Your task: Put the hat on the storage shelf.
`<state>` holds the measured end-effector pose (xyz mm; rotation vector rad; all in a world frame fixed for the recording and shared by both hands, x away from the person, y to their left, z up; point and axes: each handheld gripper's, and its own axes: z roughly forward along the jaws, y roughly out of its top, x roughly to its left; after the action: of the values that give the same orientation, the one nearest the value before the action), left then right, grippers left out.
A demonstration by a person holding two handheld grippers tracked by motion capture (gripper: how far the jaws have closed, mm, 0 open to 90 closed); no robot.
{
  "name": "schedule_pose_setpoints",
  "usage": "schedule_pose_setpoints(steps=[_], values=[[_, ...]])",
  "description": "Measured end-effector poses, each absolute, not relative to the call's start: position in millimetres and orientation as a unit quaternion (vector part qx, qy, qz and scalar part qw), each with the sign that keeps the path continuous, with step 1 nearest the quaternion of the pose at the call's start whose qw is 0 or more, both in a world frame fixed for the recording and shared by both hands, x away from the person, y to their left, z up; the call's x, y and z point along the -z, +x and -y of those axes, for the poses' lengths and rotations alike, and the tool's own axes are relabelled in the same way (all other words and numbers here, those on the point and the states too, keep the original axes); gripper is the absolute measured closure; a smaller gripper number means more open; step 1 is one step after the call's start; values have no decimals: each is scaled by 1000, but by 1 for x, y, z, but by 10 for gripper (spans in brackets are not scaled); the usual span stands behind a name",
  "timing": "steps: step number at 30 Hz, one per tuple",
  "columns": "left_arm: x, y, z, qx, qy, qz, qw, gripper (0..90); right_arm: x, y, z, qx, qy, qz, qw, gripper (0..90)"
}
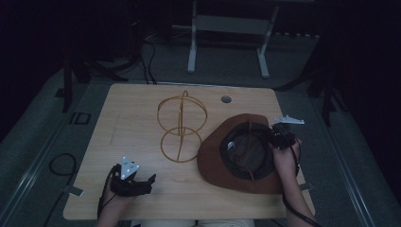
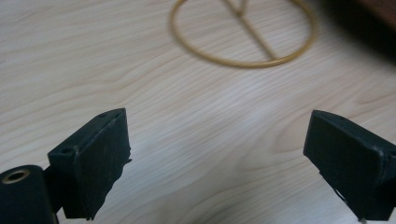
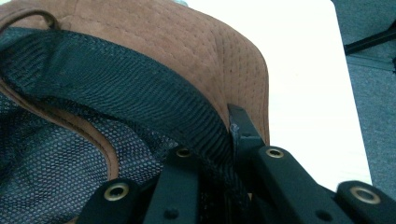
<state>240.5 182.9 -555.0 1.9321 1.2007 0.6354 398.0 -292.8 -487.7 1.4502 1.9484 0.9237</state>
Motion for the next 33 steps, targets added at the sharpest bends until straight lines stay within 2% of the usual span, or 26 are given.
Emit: schedule_pose_setpoints(steps=[9,21,33], values=[[538,250,-145,-224,781,-426,399,104,490,392,300,-346,542,-719,263,839],[518,262,-102,-219,801,-382,407,129,485,385,304,-352,542,-716,265,839],[486,279,-36,-213,832,-305,411,129,480,380,305,-357,539,-715,266,839]])
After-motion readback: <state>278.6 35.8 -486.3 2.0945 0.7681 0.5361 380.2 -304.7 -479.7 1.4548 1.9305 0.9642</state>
